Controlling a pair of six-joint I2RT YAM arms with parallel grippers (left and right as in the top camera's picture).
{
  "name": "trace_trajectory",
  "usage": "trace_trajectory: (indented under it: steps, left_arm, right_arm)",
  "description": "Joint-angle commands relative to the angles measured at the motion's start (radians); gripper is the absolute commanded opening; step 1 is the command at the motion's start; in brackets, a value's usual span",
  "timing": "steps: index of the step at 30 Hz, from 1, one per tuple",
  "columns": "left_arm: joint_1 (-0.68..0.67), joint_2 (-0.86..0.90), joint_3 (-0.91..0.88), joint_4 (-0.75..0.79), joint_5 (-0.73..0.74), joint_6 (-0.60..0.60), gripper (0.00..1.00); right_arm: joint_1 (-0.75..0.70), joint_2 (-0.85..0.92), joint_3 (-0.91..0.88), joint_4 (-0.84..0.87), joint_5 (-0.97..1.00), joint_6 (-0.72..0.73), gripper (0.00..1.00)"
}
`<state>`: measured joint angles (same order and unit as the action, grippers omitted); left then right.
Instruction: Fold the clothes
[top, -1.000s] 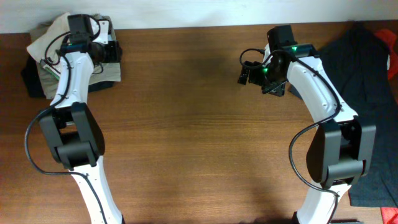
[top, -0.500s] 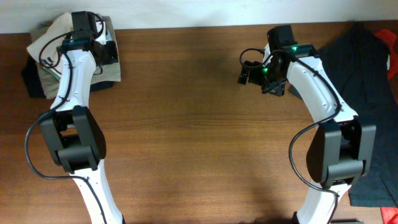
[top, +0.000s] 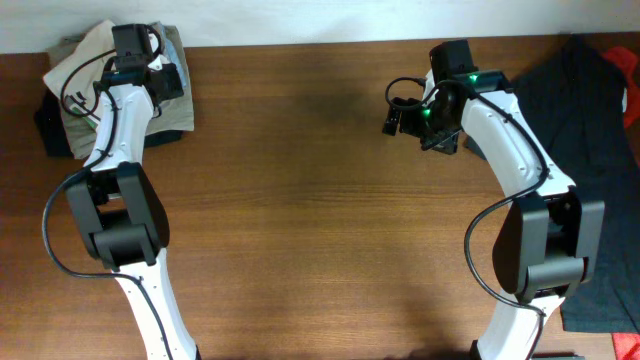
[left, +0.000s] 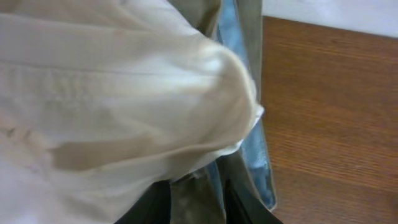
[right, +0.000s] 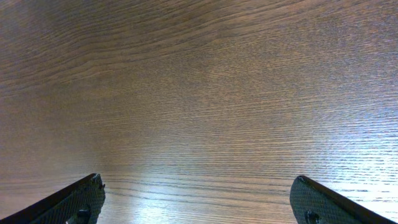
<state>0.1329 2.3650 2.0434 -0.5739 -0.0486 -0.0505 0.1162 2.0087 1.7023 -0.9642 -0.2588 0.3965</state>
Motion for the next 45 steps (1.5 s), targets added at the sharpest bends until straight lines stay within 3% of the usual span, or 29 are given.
trace_trajectory:
  steps: [1, 5, 9, 14, 16, 17, 18, 19, 20, 26, 28, 33, 35, 37, 39, 40, 45]
  left_arm:
    - [0.003, 0.066, 0.001, 0.014, 0.143, -0.013, 0.29]
    - [0.003, 0.132, 0.001, -0.005, 0.172, -0.013, 0.26]
    - [-0.002, 0.071, 0.002, -0.013, 0.184, -0.009, 0.22]
    - [-0.002, -0.135, 0.002, -0.053, 0.195, -0.009, 0.34]
    - [-0.002, -0.226, 0.002, -0.058, 0.217, -0.009, 0.34]
    - [0.003, -0.259, 0.002, -0.039, 0.195, -0.009, 0.32]
    - [0.010, -0.269, 0.002, 0.004, 0.098, -0.010, 0.09]
    - [0.014, -0.261, 0.001, 0.034, 0.014, -0.010, 0.02]
    - [0.019, -0.229, 0.001, 0.061, -0.056, -0.010, 0.01]
    - [0.056, 0.068, 0.001, 0.313, -0.098, -0.010, 0.05]
    - [0.050, 0.141, 0.001, 0.359, 0.072, -0.001, 0.01]
    - [-0.007, -0.022, 0.011, 0.377, 0.139, 0.081, 0.04]
    - [-0.020, -0.145, 0.011, 0.375, 0.139, 0.081, 0.09]
    - [-0.011, -0.201, 0.011, 0.352, 0.116, 0.081, 0.22]
    - [0.021, -0.198, 0.011, 0.313, -0.056, 0.080, 0.20]
    - [0.042, -0.189, 0.011, 0.294, -0.117, 0.080, 0.14]
    - [0.112, 0.003, 0.011, 0.417, -0.060, 0.061, 0.12]
  right_arm:
    - [0.008, 0.010, -0.002, 0.000, 0.009, 0.004, 0.99]
    - [0.008, 0.010, -0.002, 0.000, 0.009, 0.004, 0.98]
    - [0.008, 0.010, -0.002, 0.000, 0.009, 0.004, 0.99]
    - [0.008, 0.010, -0.002, 0.000, 0.009, 0.004, 0.99]
    - [0.008, 0.010, -0.002, 0.000, 0.009, 0.004, 0.99]
    - [0.009, 0.010, -0.002, 0.000, 0.009, 0.004, 0.99]
    - [0.009, 0.010, -0.002, 0.000, 0.009, 0.004, 0.99]
    - [0.009, 0.010, -0.002, 0.000, 0.009, 0.004, 0.99]
    - [0.009, 0.010, -0.002, 0.000, 0.009, 0.004, 0.99]
    - [0.009, 0.010, -0.002, -0.001, 0.009, 0.004, 0.99]
    - [0.009, 0.010, -0.002, 0.003, 0.009, 0.004, 0.99]
    - [0.009, 0.010, -0.002, 0.004, 0.009, 0.004, 0.99]
    - [0.009, 0.010, -0.002, 0.004, 0.009, 0.004, 0.99]
    - [0.009, 0.010, -0.002, 0.003, 0.009, 0.004, 0.99]
    - [0.009, 0.010, -0.002, 0.000, 0.009, 0.003, 0.99]
    - [0.009, 0.010, -0.002, 0.000, 0.009, 0.003, 0.99]
    - [0.009, 0.010, -0.002, 0.004, 0.009, 0.004, 0.99]
